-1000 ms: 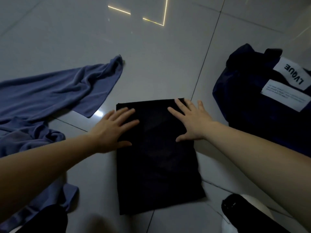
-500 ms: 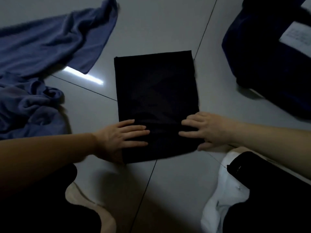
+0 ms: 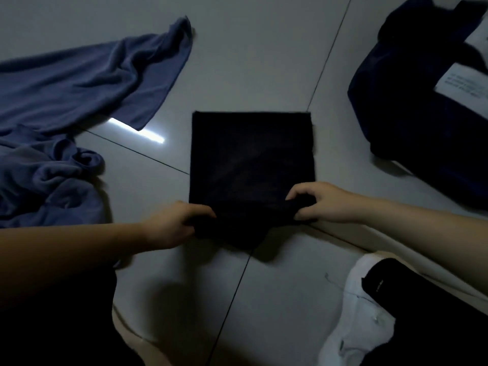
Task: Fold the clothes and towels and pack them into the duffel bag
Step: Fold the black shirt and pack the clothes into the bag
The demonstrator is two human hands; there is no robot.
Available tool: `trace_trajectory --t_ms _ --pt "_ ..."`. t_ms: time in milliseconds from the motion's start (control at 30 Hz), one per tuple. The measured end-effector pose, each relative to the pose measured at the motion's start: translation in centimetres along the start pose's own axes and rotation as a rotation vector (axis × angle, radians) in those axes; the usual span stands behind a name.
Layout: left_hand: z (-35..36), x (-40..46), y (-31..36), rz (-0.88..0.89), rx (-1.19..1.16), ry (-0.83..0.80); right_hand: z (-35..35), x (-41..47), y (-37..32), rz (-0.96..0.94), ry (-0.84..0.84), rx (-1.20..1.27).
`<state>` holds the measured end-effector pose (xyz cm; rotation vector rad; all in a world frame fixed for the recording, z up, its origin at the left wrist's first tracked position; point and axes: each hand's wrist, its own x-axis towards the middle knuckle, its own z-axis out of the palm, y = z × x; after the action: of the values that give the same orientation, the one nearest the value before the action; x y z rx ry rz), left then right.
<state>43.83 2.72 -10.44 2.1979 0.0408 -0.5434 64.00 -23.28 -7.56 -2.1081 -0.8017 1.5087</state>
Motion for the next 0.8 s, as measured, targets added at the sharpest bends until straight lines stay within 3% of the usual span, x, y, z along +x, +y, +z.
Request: trace_trajectory --t_ms 67,167,233,333,400,533,667,733,800 --pt "-0.6 0.3 0.6 -0.259 -0.449 0.004 -1.7 0.0 -1.1 0.064 -0.121 0.244" --pt "-2.2 1.7 0.9 -0.465 -0.738 0.091 -3.4 0.8 -2.0 0.137 -0.04 0.461" --pt "-3.4 3.0 1.0 -0.48 -0.763 0.159 -3.9 1.5 -2.3 0.183 0.059 0.532" --pt "-4.6 5.1 1.2 -0.483 -0.742 0.186 -3.5 1.9 -2.3 0.205 0.079 0.581" --pt "-4.7 6.0 1.1 -0.503 -0.7 0.17 -2.9 2.1 -2.0 0.173 0.131 0.504" --pt "-4.2 6.2 0.9 -0.519 -0.684 0.28 -1.6 2.4 -1.1 0.075 0.407 0.469" --pt "-4.9 6.0 1.8 -0.453 -0.656 0.359 -1.6 1.1 -0.3 0.009 0.525 0.435" --pt "-5.4 6.9 2.0 -0.501 -0.592 0.364 -1.9 0.8 0.3 0.105 0.586 0.26" --pt "-5.7 8.1 1.5 -0.642 -0.44 0.378 -2.2 1.2 0.9 0.335 0.489 0.058"
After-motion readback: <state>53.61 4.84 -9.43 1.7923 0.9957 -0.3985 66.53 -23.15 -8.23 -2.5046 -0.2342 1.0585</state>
